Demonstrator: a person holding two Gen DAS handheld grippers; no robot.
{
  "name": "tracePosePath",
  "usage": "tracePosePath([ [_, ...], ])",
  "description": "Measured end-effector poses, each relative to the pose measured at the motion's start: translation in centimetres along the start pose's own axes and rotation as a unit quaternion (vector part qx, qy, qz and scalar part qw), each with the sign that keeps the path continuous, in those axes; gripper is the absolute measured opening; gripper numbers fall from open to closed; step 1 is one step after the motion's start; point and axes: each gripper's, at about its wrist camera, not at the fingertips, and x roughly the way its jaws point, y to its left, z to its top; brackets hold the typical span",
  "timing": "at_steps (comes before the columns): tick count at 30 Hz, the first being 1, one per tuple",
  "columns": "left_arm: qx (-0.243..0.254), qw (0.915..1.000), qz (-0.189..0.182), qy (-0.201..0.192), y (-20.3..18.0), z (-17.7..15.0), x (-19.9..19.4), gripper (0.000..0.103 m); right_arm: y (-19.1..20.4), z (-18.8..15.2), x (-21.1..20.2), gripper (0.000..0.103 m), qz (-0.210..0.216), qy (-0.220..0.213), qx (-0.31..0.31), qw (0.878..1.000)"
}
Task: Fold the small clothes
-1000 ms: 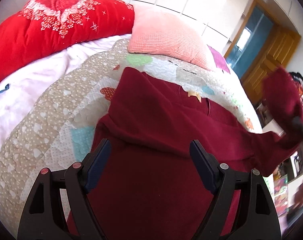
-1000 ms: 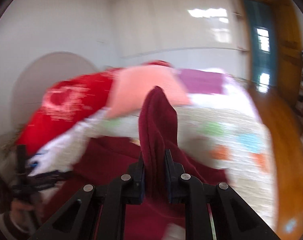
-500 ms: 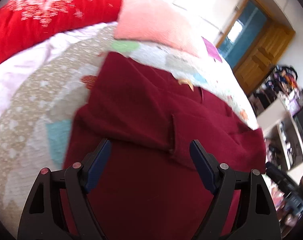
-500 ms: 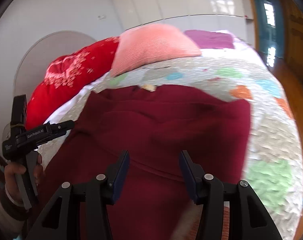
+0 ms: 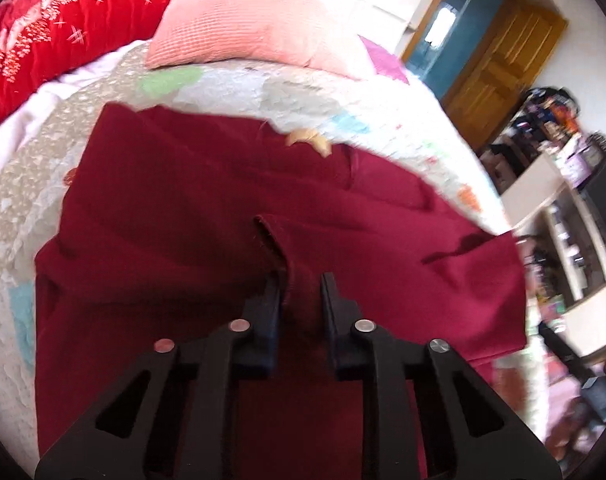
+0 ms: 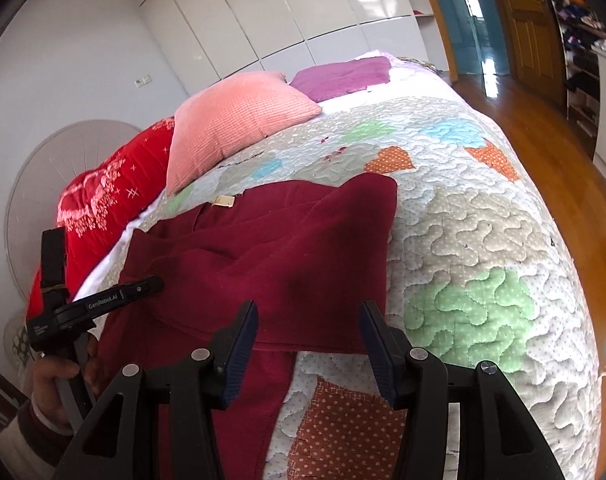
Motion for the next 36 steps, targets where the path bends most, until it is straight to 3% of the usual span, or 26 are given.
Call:
tracePosePath([
  [9,0.030,0.9959,0.015,-0.084,1.0,2.7,-6.5,0.016,1.7,1.6,0.1,0.051,0.014,-0.013,-0.012,1.000],
  [13,0.008,0.9930,0.059,-0.102,4.0,3.4,-6.2,0.016,2.1,2.7,0.8,0.051,-0.007,-0.017,-0.013,1.000],
  [14,-0.004,0.9919,0.080,-0.098,5.3,3.4,-5.4,0.016,2.2,3.0,1.1,0.051,-0.015,-0.015,-0.015,1.000],
  [18,-0.028,0.9943,0.090,-0.049,7.7,1.8,-2.7,0.016,2.5,3.6,3.3,0.051,-0.032,0.001,-0.024,0.999],
  [22,-0.008,0.9915,0.121,-0.047,7.6,0.4,-1.6,0.016,2.0,3.2,6.7,0.051,-0.047,0.053,-0.017,0.997],
  [25,-0.017,0.9919,0.115,-0.051,8.1,0.8,-1.4,0.016,1.3,2.2,8.7,0.050,-0.057,0.084,-0.020,0.995],
  [28,-0.016,0.9899,0.111,-0.087,7.8,2.7,-2.7,0.016,1.2,2.4,7.7,0.039,-0.059,0.059,-0.024,0.996],
  [31,-0.017,0.9864,0.124,-0.106,8.0,3.9,-3.5,0.016,1.1,3.6,5.2,0.043,-0.032,0.006,-0.006,0.999],
  [33,-0.026,0.9867,0.128,-0.097,8.7,3.9,-3.1,0.016,0.7,4.1,4.4,0.047,-0.046,-0.004,0.009,0.999],
  [36,-0.028,0.9869,0.141,-0.072,9.7,2.7,-1.7,0.016,1.1,3.9,4.4,0.047,-0.053,0.015,-0.014,0.998],
])
